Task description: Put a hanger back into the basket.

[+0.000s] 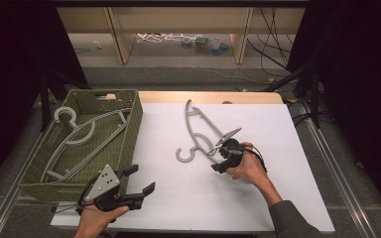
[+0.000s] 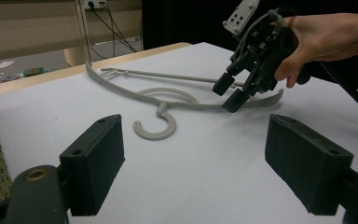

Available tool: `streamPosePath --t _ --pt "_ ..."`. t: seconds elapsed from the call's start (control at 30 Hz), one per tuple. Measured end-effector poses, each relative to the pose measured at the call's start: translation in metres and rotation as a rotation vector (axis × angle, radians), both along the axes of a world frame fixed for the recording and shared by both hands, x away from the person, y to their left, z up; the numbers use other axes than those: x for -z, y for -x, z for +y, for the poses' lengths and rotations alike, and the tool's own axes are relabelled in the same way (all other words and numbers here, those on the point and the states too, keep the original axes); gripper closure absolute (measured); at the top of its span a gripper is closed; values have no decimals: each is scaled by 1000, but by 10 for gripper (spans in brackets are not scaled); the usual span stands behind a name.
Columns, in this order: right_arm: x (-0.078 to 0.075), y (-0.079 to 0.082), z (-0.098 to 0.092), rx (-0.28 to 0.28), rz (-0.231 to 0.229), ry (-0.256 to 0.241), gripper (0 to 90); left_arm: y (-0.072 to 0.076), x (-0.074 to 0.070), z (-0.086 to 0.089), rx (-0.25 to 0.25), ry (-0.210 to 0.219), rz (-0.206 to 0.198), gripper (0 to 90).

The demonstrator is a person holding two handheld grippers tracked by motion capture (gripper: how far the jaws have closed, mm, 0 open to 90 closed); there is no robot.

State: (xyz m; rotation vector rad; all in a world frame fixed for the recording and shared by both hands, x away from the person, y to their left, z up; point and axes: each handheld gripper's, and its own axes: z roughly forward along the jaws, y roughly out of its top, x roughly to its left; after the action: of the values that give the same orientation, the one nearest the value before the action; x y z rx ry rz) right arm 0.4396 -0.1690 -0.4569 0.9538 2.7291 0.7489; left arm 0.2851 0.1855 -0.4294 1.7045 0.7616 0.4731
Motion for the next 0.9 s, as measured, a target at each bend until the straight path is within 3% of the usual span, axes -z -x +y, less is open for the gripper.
streamPosePath --t 0.37,0.43,0.7,0.9 --pt "6 -15 5 9 103 30 605 0 0 -1 2 1 3 194" --pt "7 -16 6 0 105 26 649 0 0 0 1 3 4 194" --pt "5 -20 14 -7 102 112 722 0 1 -1 5 12 5 194" --pt "5 -22 13 -4 112 111 746 1 1 -1 11 7 4 194"
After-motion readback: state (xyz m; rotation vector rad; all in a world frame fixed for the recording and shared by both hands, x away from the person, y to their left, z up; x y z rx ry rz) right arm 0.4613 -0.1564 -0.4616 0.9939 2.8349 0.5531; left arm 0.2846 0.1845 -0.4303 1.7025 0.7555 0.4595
